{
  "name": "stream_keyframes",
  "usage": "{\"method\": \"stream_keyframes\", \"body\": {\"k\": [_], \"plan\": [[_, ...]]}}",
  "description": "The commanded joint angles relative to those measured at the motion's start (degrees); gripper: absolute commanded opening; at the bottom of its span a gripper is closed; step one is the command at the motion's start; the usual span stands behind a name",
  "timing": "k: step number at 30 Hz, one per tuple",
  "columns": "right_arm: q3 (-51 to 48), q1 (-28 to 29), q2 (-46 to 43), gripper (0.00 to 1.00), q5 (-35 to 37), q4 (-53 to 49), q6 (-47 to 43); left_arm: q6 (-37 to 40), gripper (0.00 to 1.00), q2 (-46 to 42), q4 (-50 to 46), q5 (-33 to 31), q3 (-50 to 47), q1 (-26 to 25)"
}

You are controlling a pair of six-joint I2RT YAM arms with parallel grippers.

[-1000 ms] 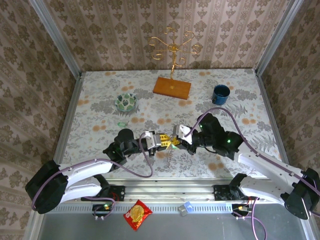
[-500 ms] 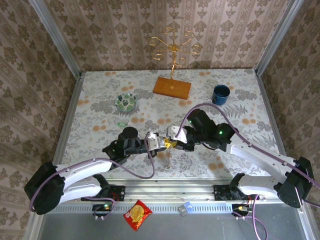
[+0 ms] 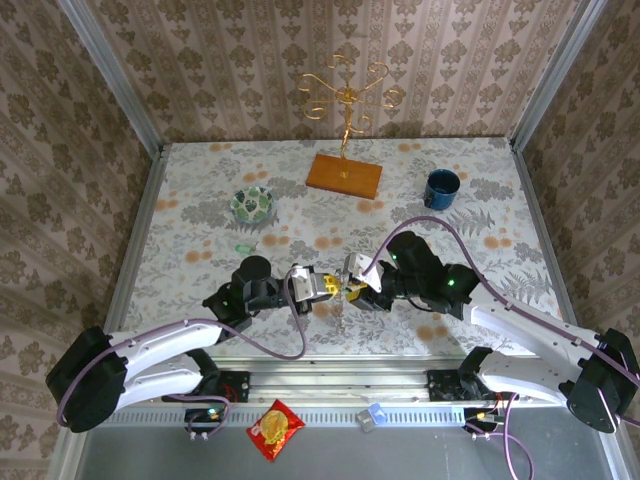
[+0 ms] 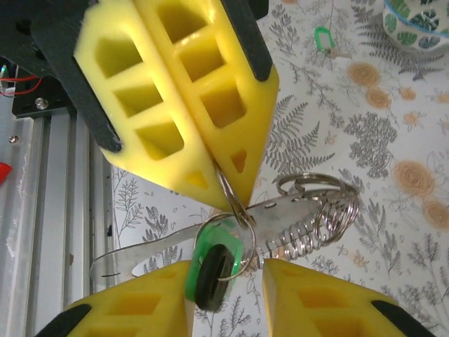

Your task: Put the keys on the keyring

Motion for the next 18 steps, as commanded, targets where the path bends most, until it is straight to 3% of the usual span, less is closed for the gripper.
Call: {"method": "stream_keyframes", "body": {"k": [1, 8, 14, 18], "plan": [[0.2, -0.2, -0.5, 0.22, -1.1, 1.3, 0.8, -1.0, 0.00, -1.6, 3.4, 0.9, -0.4, -0.3], [0.0, -0.4, 0.2, 0.00, -0.6, 0.7, -0.3, -1.9, 0.00, -1.6, 5.4, 1.1, -0.5, -0.3], [1.2, -0.4, 4.5, 0.00, -1.6, -0.1, -0.7, -3.4, 0.00, -0.8, 9.3, 2.8, 0.2, -0.3], [0.6, -0.5, 3.5, 0.01, -0.8, 0.1, -0.3, -1.5, 0.00, -1.3, 8.0, 0.2, -0.5, -0.4]]}}
